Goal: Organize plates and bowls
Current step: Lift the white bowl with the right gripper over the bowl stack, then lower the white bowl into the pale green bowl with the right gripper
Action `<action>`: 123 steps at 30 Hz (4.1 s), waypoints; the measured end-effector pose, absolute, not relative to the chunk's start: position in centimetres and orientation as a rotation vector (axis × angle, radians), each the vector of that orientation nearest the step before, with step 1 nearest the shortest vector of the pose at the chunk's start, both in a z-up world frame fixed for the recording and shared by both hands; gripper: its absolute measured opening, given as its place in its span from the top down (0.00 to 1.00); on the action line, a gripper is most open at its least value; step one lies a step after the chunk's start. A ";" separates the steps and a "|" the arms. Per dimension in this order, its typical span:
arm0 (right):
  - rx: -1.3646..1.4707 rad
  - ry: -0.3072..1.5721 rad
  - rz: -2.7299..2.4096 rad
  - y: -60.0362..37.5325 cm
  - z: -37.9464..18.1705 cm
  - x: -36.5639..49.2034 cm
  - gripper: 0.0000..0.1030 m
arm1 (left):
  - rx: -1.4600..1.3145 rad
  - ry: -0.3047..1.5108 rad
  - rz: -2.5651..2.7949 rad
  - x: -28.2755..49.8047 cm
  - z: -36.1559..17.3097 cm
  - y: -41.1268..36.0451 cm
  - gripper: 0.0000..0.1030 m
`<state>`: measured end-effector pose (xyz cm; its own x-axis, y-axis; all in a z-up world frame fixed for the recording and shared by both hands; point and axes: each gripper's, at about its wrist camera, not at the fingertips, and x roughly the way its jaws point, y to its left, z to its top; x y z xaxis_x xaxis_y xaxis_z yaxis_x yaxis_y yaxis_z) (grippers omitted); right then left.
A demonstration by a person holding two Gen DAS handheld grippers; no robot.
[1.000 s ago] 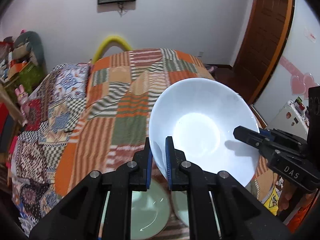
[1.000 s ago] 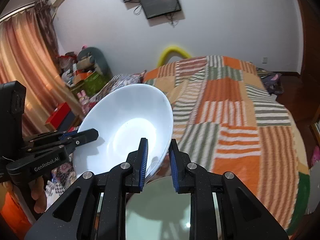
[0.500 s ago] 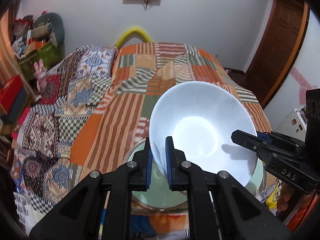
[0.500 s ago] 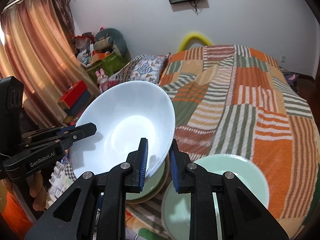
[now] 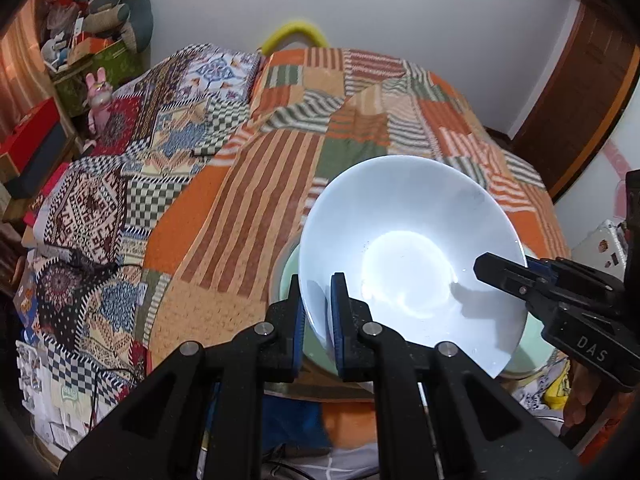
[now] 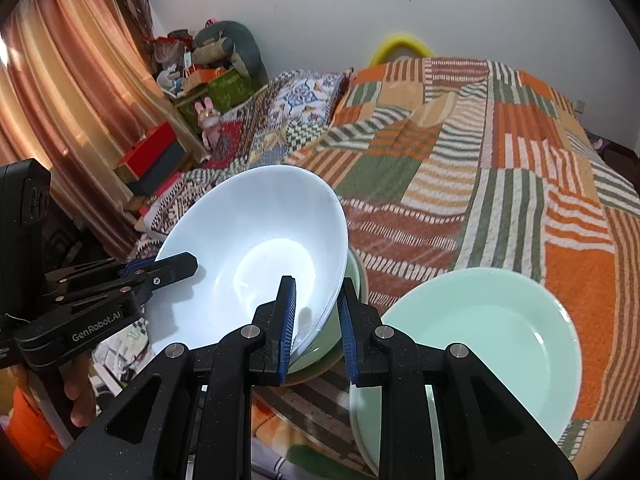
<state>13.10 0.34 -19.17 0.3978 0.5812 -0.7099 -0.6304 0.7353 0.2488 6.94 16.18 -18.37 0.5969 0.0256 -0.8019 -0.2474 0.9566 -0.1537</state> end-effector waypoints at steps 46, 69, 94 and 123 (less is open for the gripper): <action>-0.165 0.958 0.745 3.0 -22.3 13.7 0.78 | -0.276 1.022 0.200 8.4 -23.5 17.8 0.85; -0.124 0.915 0.741 1.3 -21.8 13.7 0.59 | -0.344 1.005 0.172 6.6 -23.5 18.7 0.59; -0.079 1.051 0.759 2.9 -25.3 15.7 0.56 | -0.466 1.034 0.116 8.2 -27.0 20.0 0.59; -0.070 1.049 0.738 2.7 -24.3 15.6 0.65 | -0.441 1.043 0.163 8.4 -25.6 18.8 0.74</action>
